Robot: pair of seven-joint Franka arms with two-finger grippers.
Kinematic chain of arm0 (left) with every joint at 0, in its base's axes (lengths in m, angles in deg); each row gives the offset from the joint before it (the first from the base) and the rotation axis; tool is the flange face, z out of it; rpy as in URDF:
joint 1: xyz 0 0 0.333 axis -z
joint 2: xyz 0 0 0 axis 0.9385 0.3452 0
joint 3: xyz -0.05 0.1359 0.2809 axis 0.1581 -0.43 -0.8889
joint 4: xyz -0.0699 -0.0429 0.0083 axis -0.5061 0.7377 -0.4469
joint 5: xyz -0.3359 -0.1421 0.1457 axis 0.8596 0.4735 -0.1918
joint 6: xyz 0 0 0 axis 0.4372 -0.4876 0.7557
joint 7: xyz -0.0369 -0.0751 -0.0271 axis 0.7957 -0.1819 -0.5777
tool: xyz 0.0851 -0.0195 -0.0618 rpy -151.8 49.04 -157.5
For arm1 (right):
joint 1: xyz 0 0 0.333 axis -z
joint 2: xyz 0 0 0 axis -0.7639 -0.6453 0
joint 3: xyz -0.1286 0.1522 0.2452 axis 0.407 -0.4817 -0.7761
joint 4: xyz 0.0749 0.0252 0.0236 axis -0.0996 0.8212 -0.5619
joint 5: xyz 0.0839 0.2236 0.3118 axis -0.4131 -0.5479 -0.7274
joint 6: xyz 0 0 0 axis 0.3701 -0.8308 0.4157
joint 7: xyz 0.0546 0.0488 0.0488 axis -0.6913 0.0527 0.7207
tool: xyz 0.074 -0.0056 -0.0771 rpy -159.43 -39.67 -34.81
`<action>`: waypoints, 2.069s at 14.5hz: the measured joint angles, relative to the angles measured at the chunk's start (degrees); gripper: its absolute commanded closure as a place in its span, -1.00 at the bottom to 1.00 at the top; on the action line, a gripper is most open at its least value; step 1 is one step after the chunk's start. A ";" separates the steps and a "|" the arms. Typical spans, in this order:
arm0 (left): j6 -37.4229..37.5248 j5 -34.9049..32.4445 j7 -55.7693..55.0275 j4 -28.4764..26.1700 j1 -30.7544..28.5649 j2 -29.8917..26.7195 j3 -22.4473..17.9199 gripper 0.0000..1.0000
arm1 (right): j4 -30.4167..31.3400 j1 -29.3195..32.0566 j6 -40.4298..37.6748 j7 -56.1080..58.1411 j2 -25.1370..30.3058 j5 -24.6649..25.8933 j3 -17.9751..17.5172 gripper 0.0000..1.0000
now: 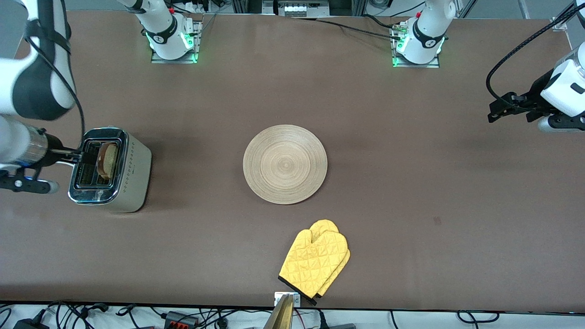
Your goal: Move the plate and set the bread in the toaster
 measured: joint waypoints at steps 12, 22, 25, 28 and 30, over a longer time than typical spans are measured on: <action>-0.01 0.00 0.06 0.00 0.00 0.01 0.00 -1.00 | -2.29 0.65 -0.15 -0.02 3.62 -4.41 -0.13 -1.00; -0.01 0.00 0.08 0.00 -0.01 0.03 0.00 -1.00 | -0.13 10.90 -0.20 4.06 7.48 -4.31 -7.95 -1.00; -0.01 0.00 0.09 0.00 -0.01 0.03 0.00 -1.00 | 6.33 10.86 2.84 4.18 11.58 -2.77 -8.39 -1.00; -0.01 0.00 0.09 0.00 -0.01 0.03 0.00 -1.00 | 12.01 10.86 2.89 4.20 16.42 -2.75 -8.43 -1.00; -0.01 0.00 0.09 0.00 -0.01 0.03 0.00 -1.00 | 13.03 10.86 2.63 4.20 17.89 -2.75 -8.43 -1.00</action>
